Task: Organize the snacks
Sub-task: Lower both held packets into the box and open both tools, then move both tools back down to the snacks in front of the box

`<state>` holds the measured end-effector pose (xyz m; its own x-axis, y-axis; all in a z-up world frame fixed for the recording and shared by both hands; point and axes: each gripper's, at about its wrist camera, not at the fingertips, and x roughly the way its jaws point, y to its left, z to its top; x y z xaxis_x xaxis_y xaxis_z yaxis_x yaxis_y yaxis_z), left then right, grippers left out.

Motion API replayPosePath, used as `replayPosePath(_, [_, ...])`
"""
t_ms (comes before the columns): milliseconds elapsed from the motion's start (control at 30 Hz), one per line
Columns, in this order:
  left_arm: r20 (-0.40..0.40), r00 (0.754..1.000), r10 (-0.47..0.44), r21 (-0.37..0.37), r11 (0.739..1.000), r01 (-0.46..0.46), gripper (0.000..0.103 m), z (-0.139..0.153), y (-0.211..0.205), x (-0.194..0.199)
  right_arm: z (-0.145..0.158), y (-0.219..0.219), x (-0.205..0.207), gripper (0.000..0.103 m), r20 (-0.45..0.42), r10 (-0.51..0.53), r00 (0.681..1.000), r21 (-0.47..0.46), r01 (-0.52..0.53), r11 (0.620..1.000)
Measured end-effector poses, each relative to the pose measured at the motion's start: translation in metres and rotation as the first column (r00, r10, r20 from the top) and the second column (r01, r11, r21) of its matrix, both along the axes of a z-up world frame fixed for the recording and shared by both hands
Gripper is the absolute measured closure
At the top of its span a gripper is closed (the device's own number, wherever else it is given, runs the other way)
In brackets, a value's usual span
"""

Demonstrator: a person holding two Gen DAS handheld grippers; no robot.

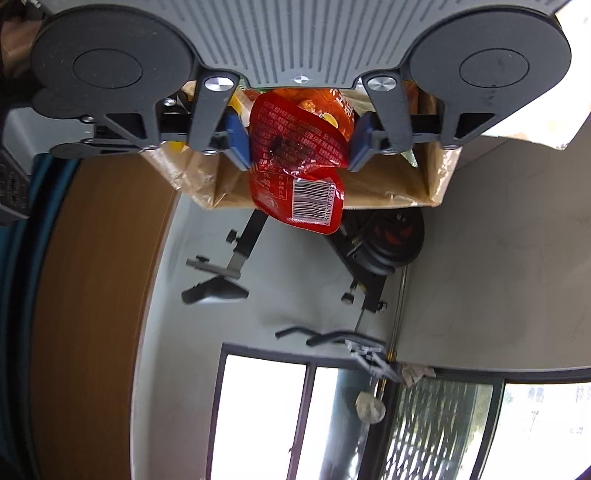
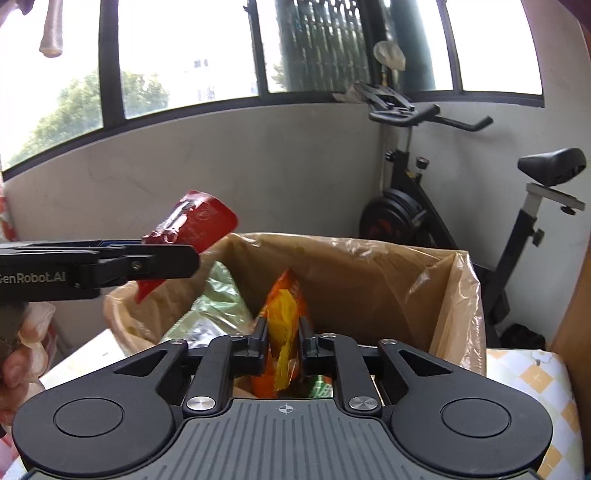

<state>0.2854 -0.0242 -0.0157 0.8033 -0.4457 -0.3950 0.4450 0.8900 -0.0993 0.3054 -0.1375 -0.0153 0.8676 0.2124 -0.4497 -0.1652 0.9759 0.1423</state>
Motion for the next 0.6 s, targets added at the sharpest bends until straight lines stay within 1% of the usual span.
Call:
replayPosePath(33, [-0.013, 1.0, 0.007, 0.008, 1.0, -0.007, 0.032, -0.002, -0.001, 0.004, -0.001, -0.001, 0.001, 0.07, 0.001, -0.008, 1.0, 0.002, 0.008, 1.0])
replayPosePath(100, [-0.029, 0.999, 0.037, 0.023, 0.999, -0.036, 0.031, -0.005, 0.009, 0.004, -0.001, -0.004, -0.002, 0.069, 0.004, -0.013, 1.0, 0.019, 0.013, 1.0])
replayPosePath(167, [-0.046, 0.997, 0.058, 0.012, 0.998, -0.058, 0.031, -0.006, 0.02, 0.006, 0.001, -0.01, -0.012, 0.067, 0.014, -0.011, 1.0, 0.034, 0.011, 0.999])
replayPosePath(233, [-0.071, 0.995, 0.071, 0.004, 0.997, -0.071, 0.031, -0.006, 0.032, 0.005, 0.004, -0.014, -0.023, 0.059, 0.028, -0.013, 1.0, 0.04, 0.012, 0.999])
replayPosePath(333, [-0.081, 0.994, 0.078, -0.002, 0.997, -0.078, 0.031, -0.004, 0.051, -0.009, 0.01, -0.02, -0.045, 0.053, 0.054, -0.015, 0.998, 0.044, 0.013, 0.999])
replayPosePath(400, [-0.084, 0.994, 0.071, -0.008, 0.997, -0.072, 0.031, -0.002, 0.062, -0.021, 0.013, -0.021, -0.064, 0.051, 0.076, -0.015, 0.997, 0.056, 0.011, 0.998])
replayPosePath(500, [-0.089, 0.995, 0.055, -0.007, 0.998, -0.055, 0.031, 0.0, 0.075, -0.046, 0.015, -0.02, -0.091, 0.051, 0.102, 0.014, 0.995, 0.085, -0.023, 0.996])
replayPosePath(600, [-0.126, 0.991, 0.043, -0.01, 0.999, -0.045, 0.032, -0.011, 0.087, -0.069, 0.006, -0.011, -0.112, 0.051, 0.092, 0.038, 0.995, 0.081, -0.045, 0.996])
